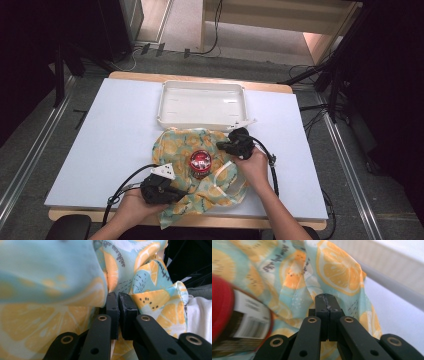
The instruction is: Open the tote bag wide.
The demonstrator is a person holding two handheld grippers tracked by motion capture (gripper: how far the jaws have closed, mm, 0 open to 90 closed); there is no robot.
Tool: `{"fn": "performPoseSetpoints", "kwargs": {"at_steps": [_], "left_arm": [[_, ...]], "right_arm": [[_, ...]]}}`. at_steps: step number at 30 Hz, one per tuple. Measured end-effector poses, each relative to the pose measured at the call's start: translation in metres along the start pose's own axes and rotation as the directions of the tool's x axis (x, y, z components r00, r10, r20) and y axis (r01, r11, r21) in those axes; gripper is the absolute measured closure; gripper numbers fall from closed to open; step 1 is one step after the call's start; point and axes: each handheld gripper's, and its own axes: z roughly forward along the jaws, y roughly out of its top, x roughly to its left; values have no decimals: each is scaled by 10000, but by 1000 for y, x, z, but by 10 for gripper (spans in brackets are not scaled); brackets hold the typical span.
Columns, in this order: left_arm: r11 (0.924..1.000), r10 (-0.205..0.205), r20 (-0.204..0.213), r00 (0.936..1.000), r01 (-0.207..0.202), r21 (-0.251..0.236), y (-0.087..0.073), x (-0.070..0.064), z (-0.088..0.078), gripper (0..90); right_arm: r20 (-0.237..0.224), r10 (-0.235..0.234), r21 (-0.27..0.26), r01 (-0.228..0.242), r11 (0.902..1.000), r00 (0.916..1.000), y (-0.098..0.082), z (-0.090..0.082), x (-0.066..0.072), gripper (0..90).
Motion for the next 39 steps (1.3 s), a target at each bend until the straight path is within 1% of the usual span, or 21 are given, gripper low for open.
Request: {"fn": "performPoseSetpoints", "kwargs": {"at_steps": [4,5,7,9,12,14,18,19,20,22,24,26,29,31,35,37,39], "left_arm": [[9998,55,-15,10000,-55,-165,3,-2,-2,872],[9998,49,29,10000,-49,-182,3,-3,-3,871],[9998,29,-64,10000,-31,-203,4,-4,-4,871],[9997,15,-12,10000,-16,-254,6,-4,-5,871],[9994,75,-43,10000,-76,-351,9,-6,-8,872],[9992,22,-16,10000,-22,-390,9,-6,-8,871],[9997,79,-15,10000,-79,-211,8,-7,-4,871],[9998,109,20,9999,-109,-167,8,-7,-4,872],[9999,107,-3,9999,-107,-126,7,-8,-3,871],[9999,112,-19,9999,-112,-18,6,-7,-3,871],[10000,64,-19,10000,-64,-4,4,-6,-2,872],[9999,58,-44,10000,-58,111,3,-6,-1,871],[9997,77,-14,10000,-77,214,1,-6,0,871],[9995,55,6,10000,-55,308,-2,-6,0,871],[9995,-44,36,10000,43,322,-5,-5,-1,871],[9995,-37,33,10000,36,325,-7,-6,-1,871],[9994,-70,77,9999,67,353,-9,-6,-1,872]], "right_arm": [[-84,-292,-485,288,9984,9995,5,-16,10,900],[-132,-278,-521,271,9983,9995,7,-21,13,900],[-110,-439,-658,430,9969,9990,11,-29,19,900],[-157,-541,-824,526,9952,9984,17,-37,25,900],[-255,-553,-930,527,9943,9981,27,-43,33,900],[-452,-607,-942,563,9940,9971,34,-42,40,900],[-517,-857,-996,803,9918,9950,42,-32,49,900],[-624,-814,-1021,748,9920,9947,44,-26,50,900],[-629,-735,-1011,669,9926,9953,44,-22,49,900],[-721,-590,-968,519,9940,9957,44,-11,45,900],[-722,-441,-879,377,9954,9964,42,-1,39,900],[-681,-311,-879,250,9958,9972,40,8,34,900],[-809,-103,-835,35,9965,9967,36,20,27,900],[-805,7,-735,-67,9973,9968,33,27,25,900],[-703,-10,-540,-28,9985,9975,29,36,22,900],[-711,-54,-590,12,9983,9975,28,39,20,900],[-649,25,-596,-64,9982,9979,28,41,19,900]]}}
